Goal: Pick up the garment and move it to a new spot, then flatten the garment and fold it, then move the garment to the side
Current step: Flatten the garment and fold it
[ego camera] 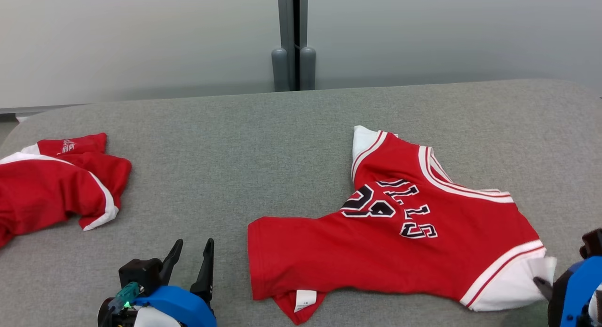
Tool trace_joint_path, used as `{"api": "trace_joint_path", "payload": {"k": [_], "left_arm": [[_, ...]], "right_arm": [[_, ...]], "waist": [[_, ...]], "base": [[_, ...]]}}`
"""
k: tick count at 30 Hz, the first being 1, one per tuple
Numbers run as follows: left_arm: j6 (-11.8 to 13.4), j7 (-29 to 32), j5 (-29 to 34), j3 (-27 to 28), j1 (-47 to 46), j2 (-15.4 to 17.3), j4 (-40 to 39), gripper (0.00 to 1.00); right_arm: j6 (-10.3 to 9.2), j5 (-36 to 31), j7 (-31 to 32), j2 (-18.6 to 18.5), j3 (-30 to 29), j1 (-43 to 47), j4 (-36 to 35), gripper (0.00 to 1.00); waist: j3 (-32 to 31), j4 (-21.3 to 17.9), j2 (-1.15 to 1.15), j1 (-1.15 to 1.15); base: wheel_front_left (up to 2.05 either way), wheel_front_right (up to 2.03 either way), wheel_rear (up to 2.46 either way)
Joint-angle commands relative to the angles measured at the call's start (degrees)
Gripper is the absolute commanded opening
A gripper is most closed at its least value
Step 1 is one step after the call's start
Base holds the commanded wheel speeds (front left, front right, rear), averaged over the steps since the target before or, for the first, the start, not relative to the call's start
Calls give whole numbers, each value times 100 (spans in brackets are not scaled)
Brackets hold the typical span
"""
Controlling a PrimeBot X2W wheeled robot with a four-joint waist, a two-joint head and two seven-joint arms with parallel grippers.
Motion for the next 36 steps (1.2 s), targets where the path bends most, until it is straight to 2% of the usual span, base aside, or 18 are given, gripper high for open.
{"api": "trace_joint_path", "payload": {"k": [1,2,6,10,13,16,20,26,30,36], "left_arm": [[-17,-25,32,13,5,-1,-4,100],[-30,-25,46,12,-11,0,10,100],[-55,-25,58,25,-46,21,53,100],[-61,-25,101,37,-40,58,76,100],[-52,-25,103,60,-20,100,75,100],[-54,-26,112,43,-12,110,41,100],[-64,-26,148,16,11,137,-11,100],[-278,135,110,-219,123,159,-133,100],[-322,223,82,-300,192,192,-206,100],[-471,608,-25,-654,296,277,-435,100]], "right_arm": [[3,-78,124,151,-123,151,-174,80],[2,-229,335,303,-313,357,-401,100],[3,-869,879,910,-953,738,-1496,100],[2,-1402,1057,1183,-1446,857,-2644,100],[2,-1486,768,1292,-1444,695,-3434,100],[2,-1415,25,1428,-1184,545,-3740,100],[2,-1430,-1421,1732,-952,404,-3331,100],[1,-1417,-3423,1765,-443,318,-1699,100],[2,-1325,-4160,1771,-399,88,-809,100],[2,-1288,-4469,1540,-274,-211,-211,100]], "waist": [[14,39,1,0],[15,70,1,0],[2,138,1,0],[-62,185,1,0],[-122,222,1,0],[-174,276,1,0],[-261,341,1,0],[-381,435,1,0],[-436,478,1,0],[-485,472,1,0]], "base": [[0,0,0],[0,0,0],[0,0,0],[0,0,0],[0,0,0],[0,0,0],[0,0,0],[0,0,0],[0,0,0],[0,0,0]]}}
